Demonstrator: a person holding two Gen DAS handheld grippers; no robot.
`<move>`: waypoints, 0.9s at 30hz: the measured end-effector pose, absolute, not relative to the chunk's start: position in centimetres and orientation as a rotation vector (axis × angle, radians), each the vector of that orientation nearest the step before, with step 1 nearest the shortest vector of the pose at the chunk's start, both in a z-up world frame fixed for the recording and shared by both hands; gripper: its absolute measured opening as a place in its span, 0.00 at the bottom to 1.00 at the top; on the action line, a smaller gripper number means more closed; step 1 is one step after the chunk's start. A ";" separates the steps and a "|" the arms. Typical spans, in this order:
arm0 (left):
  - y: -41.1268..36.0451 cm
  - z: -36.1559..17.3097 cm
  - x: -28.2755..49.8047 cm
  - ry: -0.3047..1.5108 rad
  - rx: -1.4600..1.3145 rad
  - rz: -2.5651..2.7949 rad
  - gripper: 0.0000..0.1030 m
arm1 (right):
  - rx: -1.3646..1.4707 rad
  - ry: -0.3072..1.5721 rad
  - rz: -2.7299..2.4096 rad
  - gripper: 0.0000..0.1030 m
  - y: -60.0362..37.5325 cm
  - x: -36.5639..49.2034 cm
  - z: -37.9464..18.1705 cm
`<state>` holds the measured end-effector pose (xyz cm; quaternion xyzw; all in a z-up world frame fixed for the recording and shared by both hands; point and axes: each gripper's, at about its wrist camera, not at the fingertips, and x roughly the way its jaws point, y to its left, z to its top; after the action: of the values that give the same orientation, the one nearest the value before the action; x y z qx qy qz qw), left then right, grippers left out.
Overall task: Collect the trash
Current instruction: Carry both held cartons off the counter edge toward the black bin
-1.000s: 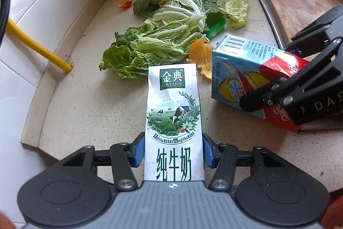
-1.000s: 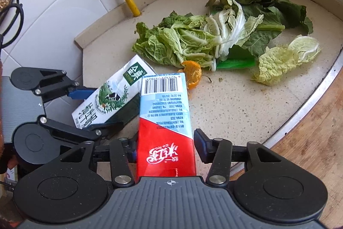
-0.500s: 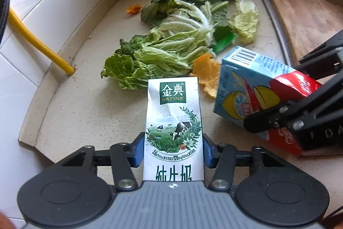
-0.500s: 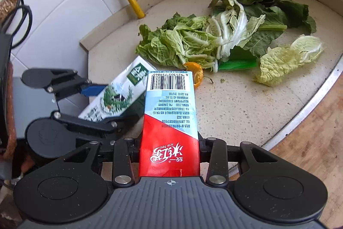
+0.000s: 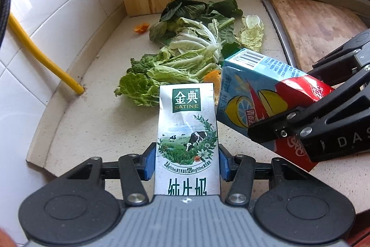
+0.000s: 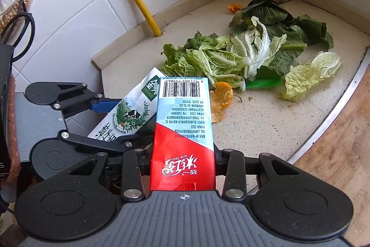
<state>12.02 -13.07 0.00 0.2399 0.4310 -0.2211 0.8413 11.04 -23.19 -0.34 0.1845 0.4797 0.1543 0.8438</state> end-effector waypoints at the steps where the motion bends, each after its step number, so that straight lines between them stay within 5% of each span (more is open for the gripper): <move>1: -12.9 0.1 12.0 0.907 0.506 -0.467 0.48 | 0.389 1.011 0.324 0.45 -23.0 11.0 -0.2; 27: -3.5 1.9 9.6 0.880 0.411 -0.244 0.48 | 0.266 0.976 0.530 0.45 -13.5 13.6 2.3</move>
<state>9.55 -3.46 1.94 0.1972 0.4217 -0.1168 0.8773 13.57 -13.45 2.25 0.1258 0.4619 0.2510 0.8413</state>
